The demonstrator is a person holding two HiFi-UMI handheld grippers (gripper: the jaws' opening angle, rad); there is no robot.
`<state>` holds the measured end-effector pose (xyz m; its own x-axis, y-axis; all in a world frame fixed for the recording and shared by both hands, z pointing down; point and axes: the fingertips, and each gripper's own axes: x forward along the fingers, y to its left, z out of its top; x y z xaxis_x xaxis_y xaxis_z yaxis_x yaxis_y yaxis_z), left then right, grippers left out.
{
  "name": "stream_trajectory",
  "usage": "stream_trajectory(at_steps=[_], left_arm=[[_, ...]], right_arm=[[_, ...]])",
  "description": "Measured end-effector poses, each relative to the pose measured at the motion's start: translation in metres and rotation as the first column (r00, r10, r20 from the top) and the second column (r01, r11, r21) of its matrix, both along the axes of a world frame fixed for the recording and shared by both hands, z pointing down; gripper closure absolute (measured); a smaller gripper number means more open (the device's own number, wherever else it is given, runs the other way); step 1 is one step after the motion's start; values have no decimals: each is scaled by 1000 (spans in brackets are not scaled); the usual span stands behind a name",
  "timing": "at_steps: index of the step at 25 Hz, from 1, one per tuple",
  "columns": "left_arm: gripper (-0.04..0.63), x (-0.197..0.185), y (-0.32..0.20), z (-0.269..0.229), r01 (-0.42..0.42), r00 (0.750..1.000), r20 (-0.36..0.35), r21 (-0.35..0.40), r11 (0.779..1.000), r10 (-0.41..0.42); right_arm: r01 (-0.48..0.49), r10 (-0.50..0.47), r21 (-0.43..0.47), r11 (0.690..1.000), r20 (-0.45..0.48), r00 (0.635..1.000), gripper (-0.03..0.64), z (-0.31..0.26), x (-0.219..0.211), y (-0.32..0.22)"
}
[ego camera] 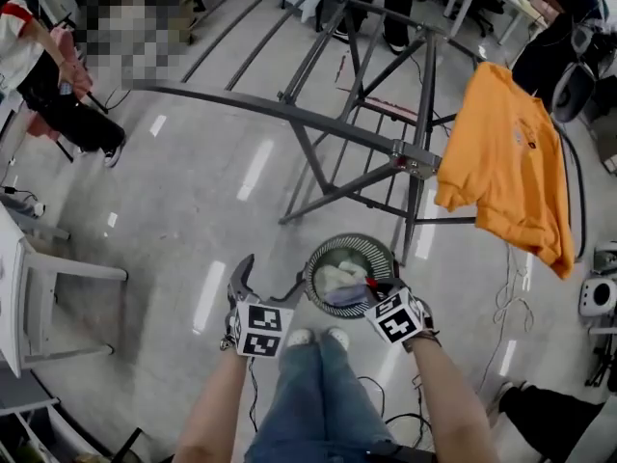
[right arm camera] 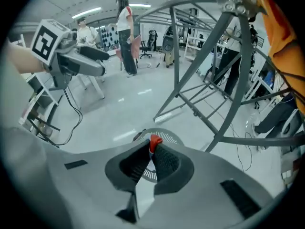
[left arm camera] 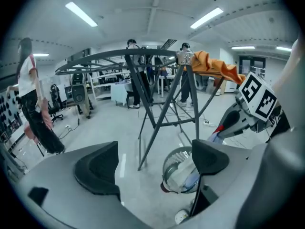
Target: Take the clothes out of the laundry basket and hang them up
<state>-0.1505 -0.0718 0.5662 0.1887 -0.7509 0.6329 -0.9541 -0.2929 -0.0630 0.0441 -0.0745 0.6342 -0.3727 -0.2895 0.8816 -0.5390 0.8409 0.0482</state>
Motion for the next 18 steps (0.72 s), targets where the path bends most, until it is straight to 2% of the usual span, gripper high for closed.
stream_trajectory(at_steps=[5,9,11,14,18], left_arm=[[115,14,-2,-49,-38,999,-8,23,999,38],[127,20,-4,-83,-52,998,-35,59,997,54],[130,21,-5,-90,-46,998,-44,50,998,48],[141,33,-17,-112,-71,995,-58,89,993,77],[146,55,-40,-145,-150,988,-24,157,976,155]], right_arm=[[0,0,9,1000,32,999,606,-70,1,4],[63,-65,52,997,36,997,606,-123,1,3],[116,-118,77,990,25,993,606,-149,1,1],[217,-219,126,968,-2,976,606,-192,2,-4],[351,-346,206,913,-62,936,606,-253,1,-9]])
